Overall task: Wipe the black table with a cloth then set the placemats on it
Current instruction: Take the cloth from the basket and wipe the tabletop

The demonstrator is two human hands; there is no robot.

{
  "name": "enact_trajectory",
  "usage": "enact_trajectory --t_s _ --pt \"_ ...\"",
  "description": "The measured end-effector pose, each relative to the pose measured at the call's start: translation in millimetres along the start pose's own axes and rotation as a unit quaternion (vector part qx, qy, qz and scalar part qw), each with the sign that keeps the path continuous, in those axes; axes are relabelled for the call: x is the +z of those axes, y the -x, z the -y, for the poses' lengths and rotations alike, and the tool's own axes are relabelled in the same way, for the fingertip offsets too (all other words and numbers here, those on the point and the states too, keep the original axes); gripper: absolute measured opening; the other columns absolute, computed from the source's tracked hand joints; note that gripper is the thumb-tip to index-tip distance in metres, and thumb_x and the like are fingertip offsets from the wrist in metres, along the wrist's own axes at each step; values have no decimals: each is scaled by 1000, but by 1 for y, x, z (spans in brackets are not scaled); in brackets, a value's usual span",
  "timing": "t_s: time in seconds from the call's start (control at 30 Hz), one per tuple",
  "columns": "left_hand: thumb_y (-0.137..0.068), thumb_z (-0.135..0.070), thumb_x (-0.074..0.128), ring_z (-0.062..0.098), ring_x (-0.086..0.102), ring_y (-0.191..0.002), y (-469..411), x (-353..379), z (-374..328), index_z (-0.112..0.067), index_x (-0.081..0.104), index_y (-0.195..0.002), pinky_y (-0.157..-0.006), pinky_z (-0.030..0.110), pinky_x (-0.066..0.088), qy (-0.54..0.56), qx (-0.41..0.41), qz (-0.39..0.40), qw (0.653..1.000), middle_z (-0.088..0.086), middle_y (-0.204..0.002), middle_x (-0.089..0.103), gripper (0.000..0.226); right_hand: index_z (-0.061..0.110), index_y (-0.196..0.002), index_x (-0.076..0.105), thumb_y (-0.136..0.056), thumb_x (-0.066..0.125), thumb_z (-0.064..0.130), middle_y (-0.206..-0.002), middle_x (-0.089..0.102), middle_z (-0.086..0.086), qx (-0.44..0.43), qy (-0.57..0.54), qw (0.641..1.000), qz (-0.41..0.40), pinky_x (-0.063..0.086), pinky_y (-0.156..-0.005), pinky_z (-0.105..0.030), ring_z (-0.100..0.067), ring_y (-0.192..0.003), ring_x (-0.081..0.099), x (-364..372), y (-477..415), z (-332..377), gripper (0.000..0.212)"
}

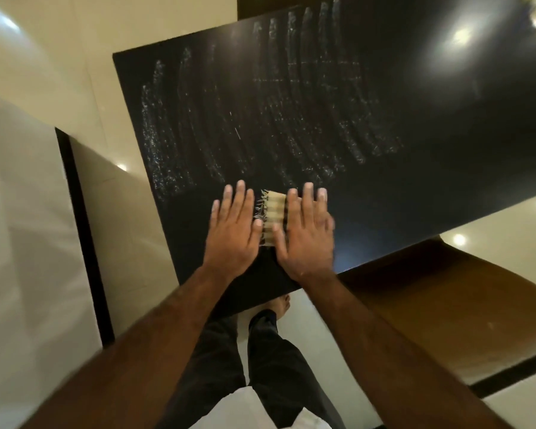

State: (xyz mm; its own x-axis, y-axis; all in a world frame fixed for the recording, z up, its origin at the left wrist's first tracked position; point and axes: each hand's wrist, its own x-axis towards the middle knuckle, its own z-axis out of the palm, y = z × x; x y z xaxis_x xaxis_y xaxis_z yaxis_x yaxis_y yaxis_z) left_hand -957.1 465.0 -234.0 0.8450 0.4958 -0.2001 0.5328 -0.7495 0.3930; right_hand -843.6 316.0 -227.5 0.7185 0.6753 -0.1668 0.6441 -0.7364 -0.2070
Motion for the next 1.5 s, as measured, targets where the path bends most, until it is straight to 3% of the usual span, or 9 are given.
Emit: enact_trajectory --t_s 0.2,0.47,0.63,0.8,0.93,1.07,1.2,1.33,1.5 --pt "-113 -48 23 25 -5 -172 -12 10 7 -13 9 -176 -137 58 11 -102 34 4 994 8 -186 -4 73 36 -177 10 -112 31 66 -186 -6 -6 -2 12 1000 19 15 -133 -56 -36 -171 -10 11 1 12 75" --pt "-113 -59 17 28 -10 -171 -58 13 -28 -10 -3 -176 -137 57 8 -136 46 12 990 11 -184 -14 82 34 -176 16 -112 31 58 -185 6 -12 179 23 982 -45 27 -130 -63 -45 -170 2 -13 -48 -52 70" --pt "-114 -49 25 27 -7 -172 -70 14 -37 -11 2 -176 -136 59 12 -147 46 -1 988 10 -185 -10 76 38 -176 19 -111 30 57 -185 8 -14 129 23 990 -45 29 -127 -64 -47 -169 5 -7 -92 -30 68" --pt "-115 -44 26 27 -6 -172 -70 13 -38 -11 2 -177 -136 59 11 -148 49 -6 988 9 -185 -8 74 43 -176 12 -112 33 62 -186 -1 -7 24 30 999 -2 26 -129 -60 -41 -171 -3 -10 -52 -46 70" --pt "-115 -47 23 27 -9 -171 -73 14 -41 -12 -2 -176 -136 59 10 -153 35 12 988 8 -185 -13 75 43 -175 12 -112 31 61 -186 1 -5 150 27 988 -8 29 -128 -65 -41 -171 -3 -24 -34 -96 68" --pt "-114 -49 21 28 -10 -171 -77 15 -41 -13 -4 -176 -136 59 9 -158 27 24 987 7 -184 -15 76 41 -175 17 -113 33 57 -185 7 -10 239 -2 969 -54 27 -128 -68 -45 -169 1 -31 -84 -117 66" --pt "-114 -49 22 29 -9 -171 -86 14 -48 -13 -3 -176 -136 61 9 -166 38 23 985 7 -185 -14 76 39 -175 23 -111 32 58 -185 11 -11 184 18 980 -69 30 -127 -64 -46 -169 6 -21 -125 -86 67" --pt "-115 -47 25 29 -8 -171 -113 15 -66 -13 0 -177 -136 62 10 -162 82 14 983 8 -185 -12 75 40 -176 15 -111 33 60 -186 1 -8 91 14 995 -29 29 -128 -63 -43 -170 -2 -20 -96 -76 70" --pt "-115 -49 22 29 -11 -171 -134 18 -79 -13 -5 -176 -136 61 9 -168 99 23 981 6 -184 -17 76 43 -175 12 -113 32 62 -186 0 -6 179 17 983 -23 27 -129 -65 -41 -170 -3 -29 -53 -127 68"
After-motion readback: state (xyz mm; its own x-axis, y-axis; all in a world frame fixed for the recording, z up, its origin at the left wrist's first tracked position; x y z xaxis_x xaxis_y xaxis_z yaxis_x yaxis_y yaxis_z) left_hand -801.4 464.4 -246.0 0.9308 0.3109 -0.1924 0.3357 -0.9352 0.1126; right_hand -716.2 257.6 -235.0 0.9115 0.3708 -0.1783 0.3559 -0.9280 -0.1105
